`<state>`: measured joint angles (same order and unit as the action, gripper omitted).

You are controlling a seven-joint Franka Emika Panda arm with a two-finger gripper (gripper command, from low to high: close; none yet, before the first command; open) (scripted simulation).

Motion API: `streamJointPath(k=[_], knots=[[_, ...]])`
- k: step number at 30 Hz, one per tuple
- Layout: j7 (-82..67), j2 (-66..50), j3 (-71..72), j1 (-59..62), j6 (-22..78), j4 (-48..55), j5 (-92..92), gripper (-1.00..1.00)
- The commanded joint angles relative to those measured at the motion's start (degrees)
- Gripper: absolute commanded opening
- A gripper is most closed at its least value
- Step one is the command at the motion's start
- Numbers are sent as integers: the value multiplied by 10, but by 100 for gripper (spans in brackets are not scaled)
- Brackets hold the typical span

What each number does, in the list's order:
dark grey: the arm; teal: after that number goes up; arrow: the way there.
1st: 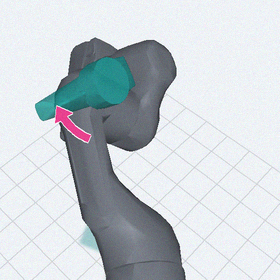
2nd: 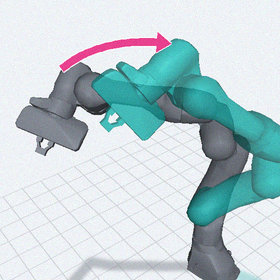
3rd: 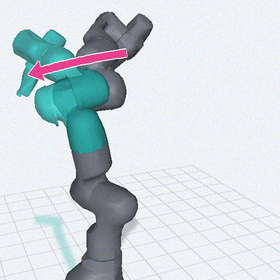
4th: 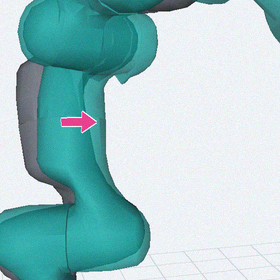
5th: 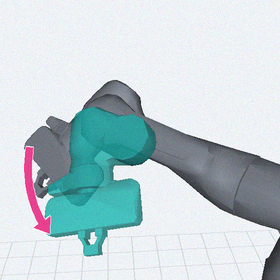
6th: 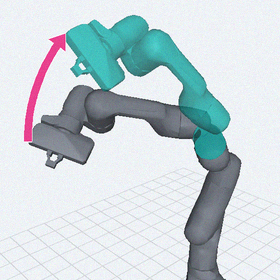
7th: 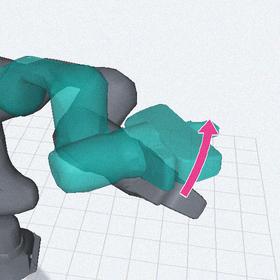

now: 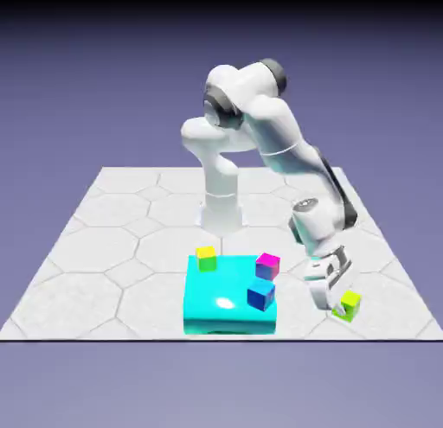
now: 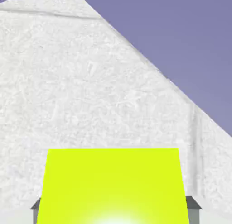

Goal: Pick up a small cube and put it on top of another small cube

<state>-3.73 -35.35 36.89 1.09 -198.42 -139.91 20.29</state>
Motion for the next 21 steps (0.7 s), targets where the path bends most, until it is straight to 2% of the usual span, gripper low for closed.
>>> streamJointPath(k=[1, 3, 21], knots=[[4, 21, 12, 13, 8, -14, 1, -100], [12, 62, 36, 40, 24, -42, 3, -100], [143, 331, -336, -192, 125, -169, -143, -100]])
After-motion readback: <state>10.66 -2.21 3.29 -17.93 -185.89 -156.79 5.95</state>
